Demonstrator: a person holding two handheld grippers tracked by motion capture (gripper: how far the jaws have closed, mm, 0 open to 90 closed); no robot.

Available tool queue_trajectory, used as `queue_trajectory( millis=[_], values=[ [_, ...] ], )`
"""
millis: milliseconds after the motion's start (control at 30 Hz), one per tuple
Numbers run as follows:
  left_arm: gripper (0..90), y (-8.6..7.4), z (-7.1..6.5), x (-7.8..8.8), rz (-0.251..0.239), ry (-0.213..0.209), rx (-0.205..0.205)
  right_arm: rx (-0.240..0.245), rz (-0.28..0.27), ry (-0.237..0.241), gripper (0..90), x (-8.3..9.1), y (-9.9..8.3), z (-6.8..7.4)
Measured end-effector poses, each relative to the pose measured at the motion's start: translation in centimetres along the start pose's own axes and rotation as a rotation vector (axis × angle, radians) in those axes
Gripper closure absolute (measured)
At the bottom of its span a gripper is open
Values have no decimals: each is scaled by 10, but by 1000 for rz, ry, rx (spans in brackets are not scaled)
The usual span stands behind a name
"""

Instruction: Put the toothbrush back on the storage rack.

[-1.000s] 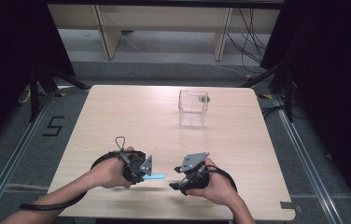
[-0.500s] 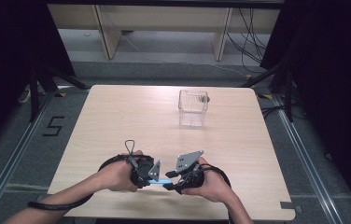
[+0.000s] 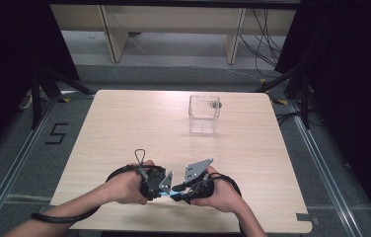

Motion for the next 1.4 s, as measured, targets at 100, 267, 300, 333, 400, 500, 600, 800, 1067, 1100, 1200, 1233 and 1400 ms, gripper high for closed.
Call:
queue_trajectory(
  millis=[100,267,300,333,400,500,600,800,1067,1100,1200,1233,1400],
  values=[
    [782,1,0,0,-2,0,-2,10,4,5,721,0,-1,0],
    [782,0,-1,0,-2,-4,-7,25,-3,7,782,-1,-2,2],
    [781,0,-1,-1,-1,-9,-6,20,-1,15,784,-1,-2,3],
    [781,0,-2,-1,-2,-12,-6,23,3,13,786,-1,-2,4],
    [779,0,-2,-1,-10,-14,2,19,5,17,787,-1,-2,5],
    [750,0,0,-1,-34,-11,23,29,8,-1,788,1,-2,5],
    [692,1,3,3,-79,2,47,21,6,-21,788,2,-4,4],
    [612,-5,10,19,-245,27,196,-47,-9,-199,788,25,-16,-13],
    [418,-18,32,25,-578,8,508,-128,-150,-527,787,68,-23,-35],
    [387,-19,36,23,-642,-11,566,-133,-169,-572,787,72,-22,-38],
    [327,-19,48,23,-774,-44,696,-171,-235,-679,787,83,-19,-41],
    [318,-19,52,23,-802,-58,731,-162,-252,-717,787,86,-18,-43],
    [316,-17,76,24,-927,-75,865,-166,-334,-797,787,93,-11,-43]
  ],
)
Point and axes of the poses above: each handheld gripper's, and its own axes: x roughly backward along the jaws, y roughly out of its top, z roughly to its left, the point moved 7 cm from there along -x, roughly forward along the jaws, and after that the axes turned 13 degrees about x, right-handed, at the moved point
